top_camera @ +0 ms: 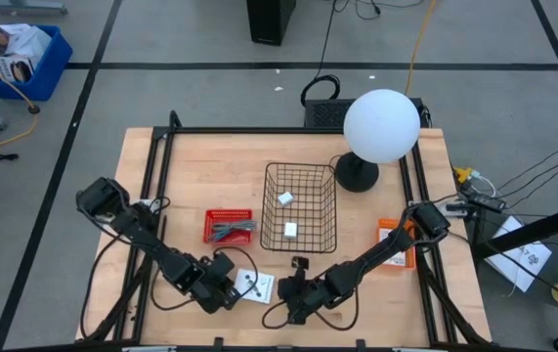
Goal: Pick and place items into bin
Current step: Put the card reader box into the orange basket
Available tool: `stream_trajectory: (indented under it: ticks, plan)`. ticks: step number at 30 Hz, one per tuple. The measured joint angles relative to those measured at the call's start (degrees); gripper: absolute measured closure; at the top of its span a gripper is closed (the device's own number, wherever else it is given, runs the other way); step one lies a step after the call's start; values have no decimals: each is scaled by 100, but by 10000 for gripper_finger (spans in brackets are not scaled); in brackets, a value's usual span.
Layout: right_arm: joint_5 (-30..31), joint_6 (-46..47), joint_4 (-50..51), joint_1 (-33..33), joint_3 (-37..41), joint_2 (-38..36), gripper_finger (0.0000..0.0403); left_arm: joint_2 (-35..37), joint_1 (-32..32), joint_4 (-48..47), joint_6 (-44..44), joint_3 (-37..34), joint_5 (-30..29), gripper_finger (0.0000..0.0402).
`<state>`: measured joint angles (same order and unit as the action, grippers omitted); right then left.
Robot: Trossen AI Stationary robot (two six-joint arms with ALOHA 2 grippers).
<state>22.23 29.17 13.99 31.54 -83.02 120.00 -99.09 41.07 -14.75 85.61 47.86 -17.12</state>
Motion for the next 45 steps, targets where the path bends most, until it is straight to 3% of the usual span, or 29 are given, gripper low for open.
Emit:
stream_trajectory:
  ticks: [21, 32, 45]
  plan:
    - [149, 774, 508, 426, 20, -6, 403, 1, 72, 694, -304, 31, -126, 397]
    - [-93, 1366, -359, 375, 771, -50, 403, 5, 61, 1141, -679, 35, -215, 392]
    - [-413, 1355, -661, 266, 798, -28, 403, -70, 9, 988, -417, 37, -148, 398]
